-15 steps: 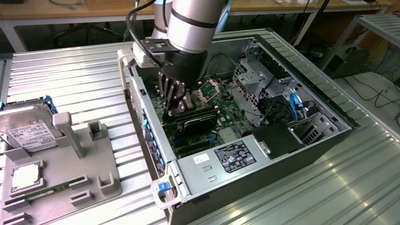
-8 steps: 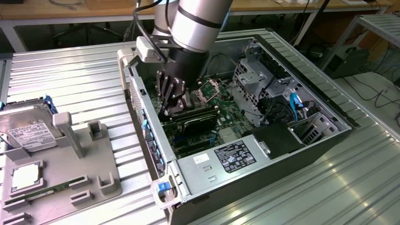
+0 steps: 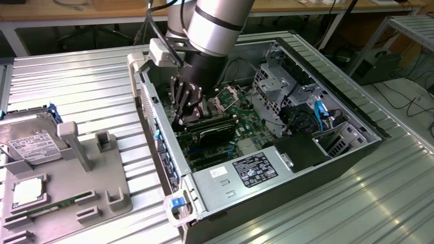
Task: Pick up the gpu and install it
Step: 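Press down on the gpu until it lock into place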
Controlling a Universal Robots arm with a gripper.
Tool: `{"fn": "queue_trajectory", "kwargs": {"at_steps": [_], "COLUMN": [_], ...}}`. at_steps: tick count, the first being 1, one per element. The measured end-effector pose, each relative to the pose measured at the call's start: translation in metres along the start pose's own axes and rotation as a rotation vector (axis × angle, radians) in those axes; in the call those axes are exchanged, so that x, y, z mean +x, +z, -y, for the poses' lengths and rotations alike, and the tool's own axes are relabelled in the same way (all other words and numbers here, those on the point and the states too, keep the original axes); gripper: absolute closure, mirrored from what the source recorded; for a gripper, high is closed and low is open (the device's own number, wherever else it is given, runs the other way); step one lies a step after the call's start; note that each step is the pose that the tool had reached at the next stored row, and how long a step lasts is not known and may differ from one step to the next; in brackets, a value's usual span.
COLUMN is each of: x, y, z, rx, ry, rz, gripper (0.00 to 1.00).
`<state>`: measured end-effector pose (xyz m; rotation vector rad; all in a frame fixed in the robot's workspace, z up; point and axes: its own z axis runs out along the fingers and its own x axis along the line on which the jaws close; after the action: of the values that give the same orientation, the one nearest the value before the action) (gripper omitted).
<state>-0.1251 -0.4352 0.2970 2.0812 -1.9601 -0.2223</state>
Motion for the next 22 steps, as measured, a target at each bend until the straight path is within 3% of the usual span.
{"fn": "queue_trajectory", "kwargs": {"at_steps": [12, 17, 20, 22], "x": [-0.0004, -0.0007, -0.0008, -0.0011], "y": [0.0021, 0.0033, 0.0058, 0.0085], "z": [-0.0027, -0.0042, -0.0036, -0.0024], "rx": [-0.0101, -0.0185, -0.0277, -0.0275], "ry": [-0.001, -0.002, -0.002, -0.003], "rz": [0.0004, 0.001, 0.0009, 0.0015], "gripper": [0.89, 0.89, 0.89, 0.89]}}
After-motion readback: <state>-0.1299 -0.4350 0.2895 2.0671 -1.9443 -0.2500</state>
